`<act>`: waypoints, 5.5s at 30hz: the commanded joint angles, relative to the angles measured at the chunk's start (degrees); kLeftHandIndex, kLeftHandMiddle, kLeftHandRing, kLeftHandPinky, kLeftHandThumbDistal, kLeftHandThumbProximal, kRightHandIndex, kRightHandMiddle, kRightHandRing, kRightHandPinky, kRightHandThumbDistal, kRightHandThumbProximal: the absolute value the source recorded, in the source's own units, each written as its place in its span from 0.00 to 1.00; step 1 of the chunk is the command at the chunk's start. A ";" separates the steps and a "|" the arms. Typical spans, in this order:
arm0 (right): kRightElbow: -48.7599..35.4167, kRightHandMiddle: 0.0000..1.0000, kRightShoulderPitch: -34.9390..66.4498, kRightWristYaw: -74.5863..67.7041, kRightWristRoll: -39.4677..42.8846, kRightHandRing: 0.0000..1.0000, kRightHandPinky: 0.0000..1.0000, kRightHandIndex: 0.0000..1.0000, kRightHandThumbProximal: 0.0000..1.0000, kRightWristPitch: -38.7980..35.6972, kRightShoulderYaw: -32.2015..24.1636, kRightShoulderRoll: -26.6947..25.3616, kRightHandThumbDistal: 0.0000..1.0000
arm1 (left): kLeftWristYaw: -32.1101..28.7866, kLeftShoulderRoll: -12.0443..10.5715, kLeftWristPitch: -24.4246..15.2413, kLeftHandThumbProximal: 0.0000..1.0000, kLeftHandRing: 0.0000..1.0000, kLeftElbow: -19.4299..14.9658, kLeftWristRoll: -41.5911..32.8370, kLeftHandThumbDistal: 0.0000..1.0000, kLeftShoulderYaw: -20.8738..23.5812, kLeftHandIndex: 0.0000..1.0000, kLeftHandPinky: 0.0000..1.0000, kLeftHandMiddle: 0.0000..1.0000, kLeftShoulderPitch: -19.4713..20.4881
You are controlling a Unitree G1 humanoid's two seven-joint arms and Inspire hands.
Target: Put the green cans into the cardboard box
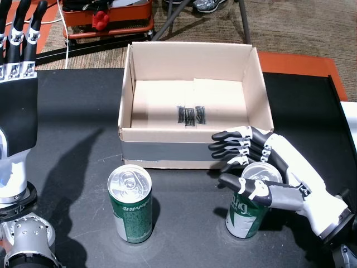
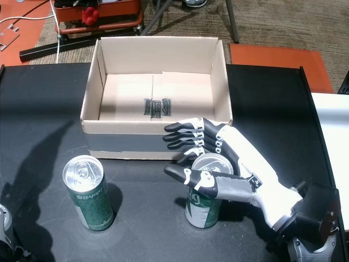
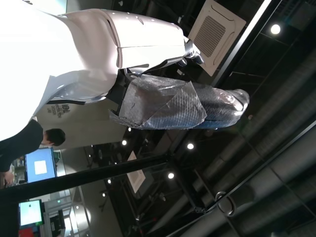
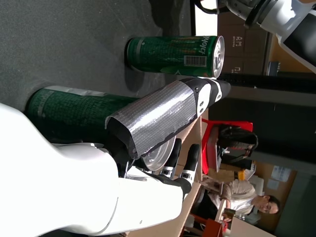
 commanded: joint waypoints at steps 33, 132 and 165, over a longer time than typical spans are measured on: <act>4.83 0.64 -2.58 2.42 -2.33 0.68 0.71 0.52 0.23 5.69 0.27 -1.02 1.00 | 1.06 0.00 0.32 0.89 1.00 -0.96 0.91 0.55 -0.39 1.00 1.00 1.00 0.39; 5.51 0.06 -4.65 -8.70 -4.21 0.11 0.13 0.03 0.00 7.08 -3.41 3.76 0.71 | 1.79 -0.39 0.76 0.91 1.00 -1.12 1.04 0.54 -0.23 1.00 1.00 1.00 0.20; -10.27 0.15 -13.01 -17.73 -5.81 0.25 0.31 0.09 0.00 -16.78 -2.45 -0.06 0.50 | 0.49 -1.17 -0.75 0.89 1.00 3.11 0.69 0.55 0.41 1.00 1.00 1.00 -2.66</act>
